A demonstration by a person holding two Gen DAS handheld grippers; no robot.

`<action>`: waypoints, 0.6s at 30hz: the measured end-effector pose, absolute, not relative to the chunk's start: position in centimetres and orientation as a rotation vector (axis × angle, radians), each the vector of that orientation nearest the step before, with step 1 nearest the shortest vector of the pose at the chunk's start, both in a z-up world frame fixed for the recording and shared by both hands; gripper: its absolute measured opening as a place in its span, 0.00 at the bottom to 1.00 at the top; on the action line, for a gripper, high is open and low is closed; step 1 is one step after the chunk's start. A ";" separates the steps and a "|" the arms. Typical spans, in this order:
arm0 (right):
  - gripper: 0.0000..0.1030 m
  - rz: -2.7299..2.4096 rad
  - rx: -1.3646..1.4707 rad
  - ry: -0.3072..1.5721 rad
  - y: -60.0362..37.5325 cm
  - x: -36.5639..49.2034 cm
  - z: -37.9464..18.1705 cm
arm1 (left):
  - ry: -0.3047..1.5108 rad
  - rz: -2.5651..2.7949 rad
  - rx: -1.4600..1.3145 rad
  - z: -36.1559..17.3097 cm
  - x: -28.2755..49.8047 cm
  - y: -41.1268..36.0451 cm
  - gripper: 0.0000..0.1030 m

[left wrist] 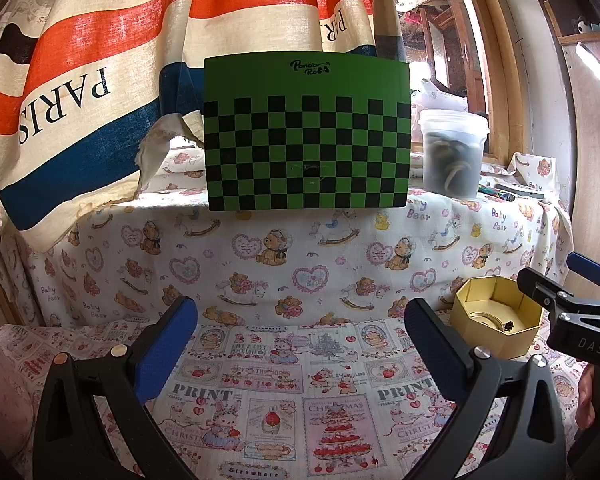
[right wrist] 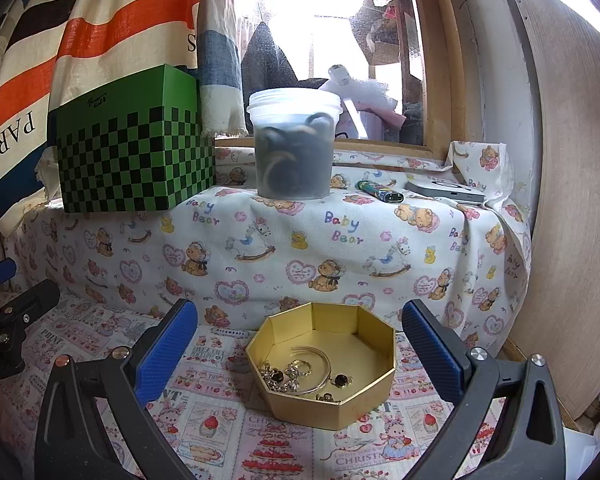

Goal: Organize jewelry

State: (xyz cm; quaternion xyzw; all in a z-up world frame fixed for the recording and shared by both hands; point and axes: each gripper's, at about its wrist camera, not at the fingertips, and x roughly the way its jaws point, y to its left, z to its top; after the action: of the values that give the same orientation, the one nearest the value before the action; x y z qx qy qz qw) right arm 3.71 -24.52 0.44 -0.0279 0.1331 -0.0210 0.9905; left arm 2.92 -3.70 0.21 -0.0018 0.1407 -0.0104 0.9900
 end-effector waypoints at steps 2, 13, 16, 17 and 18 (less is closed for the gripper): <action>1.00 -0.043 -0.056 0.267 -24.5 3.7 0.4 | 0.283 -0.021 -0.003 0.2 2.9 -3.7 1.00; 1.00 -0.045 -0.054 0.265 -24.6 3.7 0.5 | 0.284 -0.022 -0.004 0.2 2.9 -3.7 1.00; 1.00 -0.045 -0.054 0.265 -24.6 3.7 0.5 | 0.283 -0.020 -0.004 0.2 2.9 -3.7 1.00; 1.00 -0.043 -0.055 0.266 -24.6 3.7 0.5 | 0.284 -0.020 -0.004 0.2 2.9 -3.7 1.00; 1.00 -0.044 -0.055 0.265 -24.6 3.7 0.5 | 0.284 -0.021 -0.004 0.2 2.9 -3.7 1.00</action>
State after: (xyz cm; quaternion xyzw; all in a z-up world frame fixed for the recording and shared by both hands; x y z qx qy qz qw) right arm 3.66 -24.55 0.51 -0.0275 0.1322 -0.0217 0.9906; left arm 2.95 -3.66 0.22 -0.0018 0.1415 -0.0103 0.9899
